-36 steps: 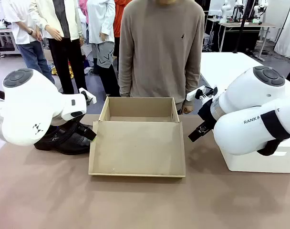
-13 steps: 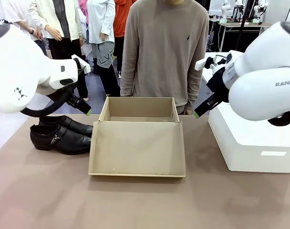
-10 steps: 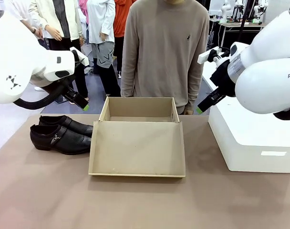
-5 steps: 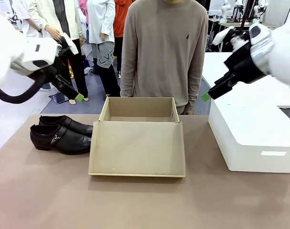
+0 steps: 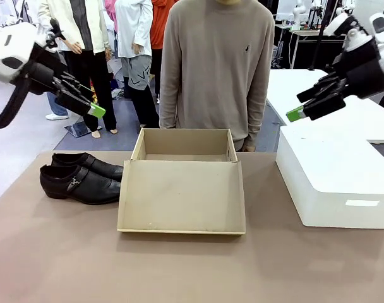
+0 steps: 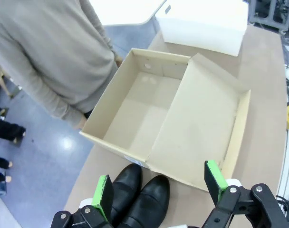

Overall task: Pack the shoes into the box.
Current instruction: Place one shoe of the Shoes into the Shoes Box.

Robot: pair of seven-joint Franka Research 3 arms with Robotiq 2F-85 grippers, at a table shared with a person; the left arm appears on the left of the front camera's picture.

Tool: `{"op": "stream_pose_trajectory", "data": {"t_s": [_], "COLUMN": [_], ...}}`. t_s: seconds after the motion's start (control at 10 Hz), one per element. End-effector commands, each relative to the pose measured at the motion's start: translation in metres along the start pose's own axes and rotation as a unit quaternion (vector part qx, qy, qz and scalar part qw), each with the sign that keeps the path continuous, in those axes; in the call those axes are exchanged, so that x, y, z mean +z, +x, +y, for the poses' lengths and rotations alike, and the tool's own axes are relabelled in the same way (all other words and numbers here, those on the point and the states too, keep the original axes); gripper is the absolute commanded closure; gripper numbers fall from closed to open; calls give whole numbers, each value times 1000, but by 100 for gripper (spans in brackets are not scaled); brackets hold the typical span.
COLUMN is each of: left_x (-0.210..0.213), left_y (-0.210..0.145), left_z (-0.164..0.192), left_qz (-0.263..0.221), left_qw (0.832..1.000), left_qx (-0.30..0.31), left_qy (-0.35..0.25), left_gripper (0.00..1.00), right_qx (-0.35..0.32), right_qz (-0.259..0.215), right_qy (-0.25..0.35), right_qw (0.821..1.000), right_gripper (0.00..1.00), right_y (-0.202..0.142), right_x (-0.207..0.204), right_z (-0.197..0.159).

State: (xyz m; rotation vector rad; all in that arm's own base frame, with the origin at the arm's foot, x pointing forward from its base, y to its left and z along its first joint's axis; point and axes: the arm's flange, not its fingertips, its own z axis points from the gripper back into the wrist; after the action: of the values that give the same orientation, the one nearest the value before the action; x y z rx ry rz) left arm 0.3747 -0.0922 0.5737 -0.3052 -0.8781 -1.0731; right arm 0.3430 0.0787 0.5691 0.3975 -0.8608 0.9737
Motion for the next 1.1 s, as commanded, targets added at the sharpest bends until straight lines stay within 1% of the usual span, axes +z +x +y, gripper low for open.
{"op": "stream_pose_trajectory", "data": {"t_s": [0.0,0.2,0.3,0.4,1.0], "left_x": [0,-4,-6,2,2], "left_y": [-13,-19,-18,-14,-14], "left_z": [10,19,25,11,11], "left_qz": [-12,-12,-14,-6,-6], "left_qw": [1000,1000,998,1000,1000], "left_qx": [-7,18,56,11,11], "left_qy": [-13,-2,1,-2,-2], "left_gripper": [0,0,0,0,0], "right_qx": [15,10,3,-1,-1], "right_qz": [-32,-32,-31,-19,-19], "right_qy": [35,34,41,23,23], "right_qw": [999,999,999,1000,1000], "right_gripper": [0,0,0,0,0], "right_y": [-24,-28,-29,-6,-6], "right_x": [5,7,6,12,12], "right_z": [7,7,8,-2,-2]}}
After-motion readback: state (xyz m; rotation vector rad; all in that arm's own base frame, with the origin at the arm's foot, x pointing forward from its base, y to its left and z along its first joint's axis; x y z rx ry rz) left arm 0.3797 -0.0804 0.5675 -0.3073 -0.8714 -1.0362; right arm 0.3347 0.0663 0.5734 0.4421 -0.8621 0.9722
